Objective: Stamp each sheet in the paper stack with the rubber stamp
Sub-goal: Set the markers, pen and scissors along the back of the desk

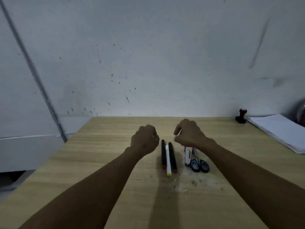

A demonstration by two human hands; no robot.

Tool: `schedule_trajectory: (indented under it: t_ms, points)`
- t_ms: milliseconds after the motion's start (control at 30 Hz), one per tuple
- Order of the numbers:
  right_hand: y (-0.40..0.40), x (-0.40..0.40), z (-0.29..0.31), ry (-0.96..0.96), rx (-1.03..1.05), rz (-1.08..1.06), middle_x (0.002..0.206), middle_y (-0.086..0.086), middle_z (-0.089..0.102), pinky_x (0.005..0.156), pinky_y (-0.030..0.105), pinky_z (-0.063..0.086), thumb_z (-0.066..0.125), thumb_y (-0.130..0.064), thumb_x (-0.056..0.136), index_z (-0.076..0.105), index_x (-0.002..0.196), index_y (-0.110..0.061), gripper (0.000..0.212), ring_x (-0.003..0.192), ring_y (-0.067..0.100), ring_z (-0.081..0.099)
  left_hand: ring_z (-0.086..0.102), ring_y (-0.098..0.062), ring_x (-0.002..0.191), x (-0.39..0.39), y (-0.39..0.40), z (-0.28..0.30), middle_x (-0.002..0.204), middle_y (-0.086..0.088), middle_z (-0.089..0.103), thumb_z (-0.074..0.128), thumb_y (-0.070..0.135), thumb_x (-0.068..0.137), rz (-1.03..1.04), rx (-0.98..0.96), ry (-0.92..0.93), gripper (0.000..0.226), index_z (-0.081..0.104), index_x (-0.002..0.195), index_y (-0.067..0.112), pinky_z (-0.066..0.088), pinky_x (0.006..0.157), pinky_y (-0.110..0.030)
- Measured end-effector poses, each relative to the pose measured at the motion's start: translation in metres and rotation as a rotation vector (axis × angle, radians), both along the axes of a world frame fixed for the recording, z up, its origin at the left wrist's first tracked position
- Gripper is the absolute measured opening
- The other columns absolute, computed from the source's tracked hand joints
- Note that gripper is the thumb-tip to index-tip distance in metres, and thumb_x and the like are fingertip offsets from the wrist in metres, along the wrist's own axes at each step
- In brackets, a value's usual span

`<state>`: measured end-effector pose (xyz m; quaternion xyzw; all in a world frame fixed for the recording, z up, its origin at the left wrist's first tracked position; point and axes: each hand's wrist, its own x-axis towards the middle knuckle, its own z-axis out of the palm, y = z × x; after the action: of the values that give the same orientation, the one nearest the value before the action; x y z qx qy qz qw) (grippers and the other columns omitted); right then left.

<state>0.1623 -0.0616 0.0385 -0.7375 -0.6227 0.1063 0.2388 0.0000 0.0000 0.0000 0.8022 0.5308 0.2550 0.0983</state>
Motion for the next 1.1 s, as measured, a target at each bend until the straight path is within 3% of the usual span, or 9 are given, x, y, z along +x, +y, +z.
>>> schedule_trajectory:
  t_ms: [133, 233, 367, 467, 633, 767, 833, 933, 1100]
  points:
    - [0.0, -0.004, -0.025, 0.056, -0.127, -0.015, 0.084, 0.014, 0.065, 0.061, 0.042, 0.061, 0.069, 0.003, 0.08, 0.067, 0.097, -0.003, 0.018, 0.072, 0.03, 0.07, 0.064, -0.023, 0.082, 0.008, 0.0, -0.021, 0.096, -0.006, 0.064, 0.058, 0.032, 0.084, 0.019, -0.152, 0.043, 0.019, 0.065, 0.092, 0.016, 0.057, 0.075, -0.042]
    - [0.012, -0.004, -0.044, 0.043, -0.127, -0.027, 0.098, 0.018, 0.065, 0.068, 0.047, 0.06, 0.071, -0.007, 0.08, 0.068, 0.099, 0.0, 0.02, 0.076, 0.032, 0.069, 0.066, -0.025, 0.08, 0.016, 0.009, -0.037, 0.095, -0.011, 0.067, 0.06, 0.028, 0.085, 0.015, -0.228, 0.018, 0.02, 0.066, 0.089, 0.01, 0.057, 0.073, -0.039]
    - [0.024, -0.012, -0.063, 0.012, -0.149, -0.024, 0.09, 0.009, 0.061, 0.059, 0.031, 0.053, 0.073, -0.022, 0.077, 0.06, 0.088, -0.01, 0.021, 0.073, 0.022, 0.061, 0.062, -0.029, 0.089, 0.026, 0.015, -0.052, 0.105, -0.014, 0.06, 0.06, 0.031, 0.087, 0.038, -0.317, 0.029, 0.028, 0.06, 0.1, 0.006, 0.049, 0.067, -0.034]
    - [0.03, -0.017, -0.072, 0.027, -0.195, -0.049, 0.091, 0.008, 0.058, 0.059, 0.031, 0.05, 0.071, -0.024, 0.076, 0.054, 0.088, -0.014, 0.023, 0.076, 0.024, 0.06, 0.063, -0.034, 0.089, 0.03, 0.016, -0.06, 0.103, -0.021, 0.062, 0.06, 0.036, 0.085, 0.069, -0.368, 0.029, 0.037, 0.059, 0.098, 0.002, 0.05, 0.067, -0.039]
    - [0.04, -0.015, -0.081, 0.067, -0.186, -0.092, 0.1, 0.01, 0.056, 0.06, 0.03, 0.041, 0.065, -0.029, 0.088, 0.048, 0.096, -0.013, 0.025, 0.078, 0.024, 0.053, 0.059, -0.03, 0.091, 0.034, 0.02, -0.053, 0.103, -0.012, 0.055, 0.063, 0.047, 0.081, 0.11, -0.429, -0.019, 0.041, 0.049, 0.096, 0.011, 0.041, 0.066, -0.031]
    - [0.044, -0.014, -0.082, 0.135, -0.207, -0.145, 0.108, 0.009, 0.057, 0.076, 0.038, 0.052, 0.068, -0.026, 0.085, 0.052, 0.109, -0.013, 0.031, 0.094, 0.026, 0.058, 0.055, -0.025, 0.082, 0.036, 0.017, -0.041, 0.092, -0.006, 0.046, 0.062, 0.051, 0.083, 0.11, -0.428, -0.01, 0.042, 0.046, 0.092, 0.013, 0.041, 0.064, -0.03]
    - [0.045, -0.014, -0.083, 0.176, -0.219, -0.165, 0.11, 0.009, 0.056, 0.079, 0.04, 0.053, 0.072, -0.022, 0.081, 0.051, 0.11, -0.013, 0.036, 0.096, 0.027, 0.057, 0.058, -0.026, 0.086, 0.037, 0.016, -0.039, 0.095, -0.007, 0.048, 0.063, 0.05, 0.082, 0.114, -0.426, -0.008, 0.043, 0.046, 0.094, 0.013, 0.045, 0.067, -0.031]
    - [0.048, -0.014, -0.084, 0.22, -0.254, -0.222, 0.104, 0.007, 0.058, 0.073, 0.037, 0.054, 0.078, -0.019, 0.077, 0.051, 0.104, -0.012, 0.039, 0.089, 0.024, 0.058, 0.06, -0.028, 0.093, 0.036, 0.018, -0.037, 0.104, -0.009, 0.054, 0.067, 0.047, 0.079, 0.122, -0.43, 0.011, 0.043, 0.046, 0.095, 0.013, 0.047, 0.072, -0.034]
    - [0.051, -0.017, -0.081, 0.247, -0.317, -0.238, 0.088, 0.009, 0.058, 0.061, 0.033, 0.05, 0.08, -0.019, 0.074, 0.045, 0.082, -0.014, 0.037, 0.086, 0.027, 0.062, 0.06, -0.027, 0.09, 0.036, 0.022, -0.036, 0.089, -0.004, 0.049, 0.065, 0.048, 0.08, 0.111, -0.454, 0.017, 0.041, 0.045, 0.09, 0.015, 0.047, 0.071, -0.032]
